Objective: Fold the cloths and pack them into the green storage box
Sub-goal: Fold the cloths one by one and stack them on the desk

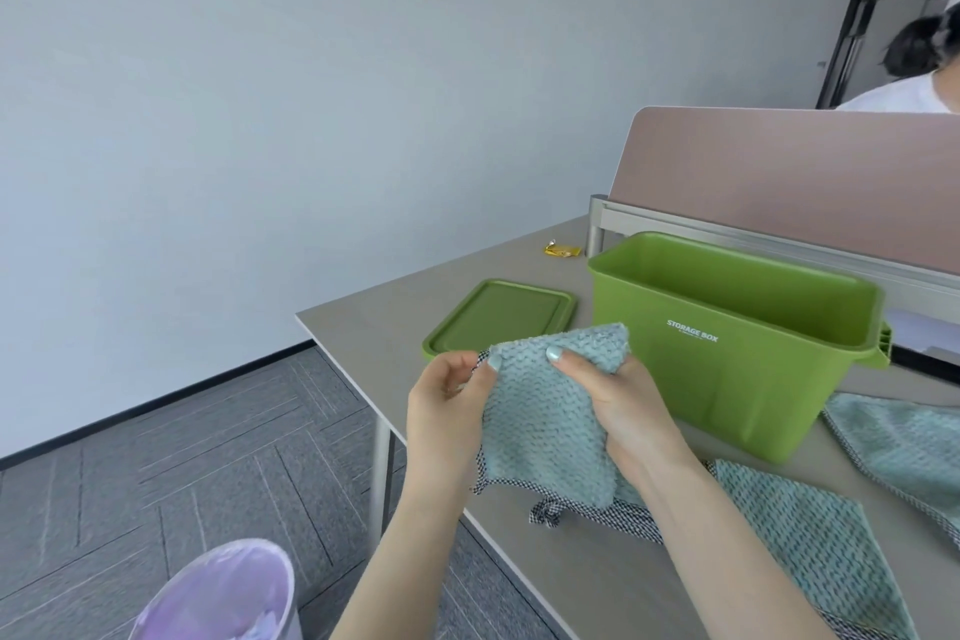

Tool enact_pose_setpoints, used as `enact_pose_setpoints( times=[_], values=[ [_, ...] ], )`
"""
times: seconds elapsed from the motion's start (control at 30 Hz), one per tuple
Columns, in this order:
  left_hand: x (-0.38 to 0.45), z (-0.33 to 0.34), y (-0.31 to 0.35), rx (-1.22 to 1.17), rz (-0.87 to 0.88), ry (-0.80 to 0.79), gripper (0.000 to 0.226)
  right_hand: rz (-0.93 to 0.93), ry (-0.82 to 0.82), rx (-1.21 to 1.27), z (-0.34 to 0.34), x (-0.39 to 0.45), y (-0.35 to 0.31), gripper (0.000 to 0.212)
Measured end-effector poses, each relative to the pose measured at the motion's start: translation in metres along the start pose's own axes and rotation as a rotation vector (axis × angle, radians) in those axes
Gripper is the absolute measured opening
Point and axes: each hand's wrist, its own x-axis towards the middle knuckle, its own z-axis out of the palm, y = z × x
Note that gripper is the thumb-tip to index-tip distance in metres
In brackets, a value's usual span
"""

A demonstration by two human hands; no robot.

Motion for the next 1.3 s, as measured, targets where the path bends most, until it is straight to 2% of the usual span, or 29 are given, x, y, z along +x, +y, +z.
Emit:
enact_pose_setpoints(
  times=[0.17, 0.3, 0.37, 0.5, 0.6, 0.7, 0.77, 0.87, 0.97, 1.07, 1.13, 1.2, 1.3],
  values=[
    [0.002, -0.004, 0.004, -0.085, -0.062, 0.012, 0.013, 0.026, -0.059, -0.036, -0.004, 0.002, -0.001, 0.016],
    [0.001, -0.009, 0.009, -0.042, -0.038, 0.033, 0.011, 0.117, -0.113, -0.131, -0.018, 0.006, -0.001, 0.027],
    [0.000, -0.011, 0.011, -0.001, -0.005, 0.017, 0.011, 0.123, -0.112, -0.163, -0.024, 0.006, -0.002, 0.026],
    [-0.007, -0.009, 0.017, 0.045, 0.064, -0.021, 0.013, 0.085, -0.060, -0.119, -0.030, 0.004, -0.008, 0.018],
    [-0.013, -0.006, 0.024, -0.028, 0.074, -0.039, 0.014, 0.061, -0.021, -0.122, -0.030, 0.001, -0.009, 0.014],
    [-0.015, -0.006, 0.029, -0.097, 0.088, -0.074, 0.029, -0.005, 0.046, -0.141, -0.031, -0.001, -0.009, 0.025],
    [-0.013, -0.008, 0.029, -0.057, 0.100, -0.097, 0.034, -0.097, 0.052, -0.241, -0.034, -0.003, -0.013, 0.030],
    [-0.011, -0.012, 0.028, 0.018, 0.109, -0.094, 0.036, -0.205, -0.101, -0.401, -0.038, -0.009, -0.022, 0.031],
    [-0.011, -0.014, 0.034, 0.024, 0.097, -0.147, 0.026, -0.209, -0.310, -0.559, -0.041, -0.013, -0.028, 0.035],
    [-0.012, -0.017, 0.041, 0.141, 0.158, -0.239, 0.032, -0.257, -0.306, -0.655, -0.041, -0.014, -0.031, 0.045],
    [-0.011, -0.019, 0.045, 0.314, 0.231, -0.197, 0.034, -0.311, -0.223, -0.716, -0.042, -0.014, -0.032, 0.037],
    [-0.009, -0.019, 0.046, 0.472, 0.284, -0.141, 0.024, -0.342, -0.165, -0.733, -0.044, -0.013, -0.033, 0.020],
    [-0.007, -0.019, 0.046, 0.584, 0.331, -0.121, 0.011, -0.355, -0.115, -0.787, -0.047, -0.010, -0.031, 0.004]
  ],
)
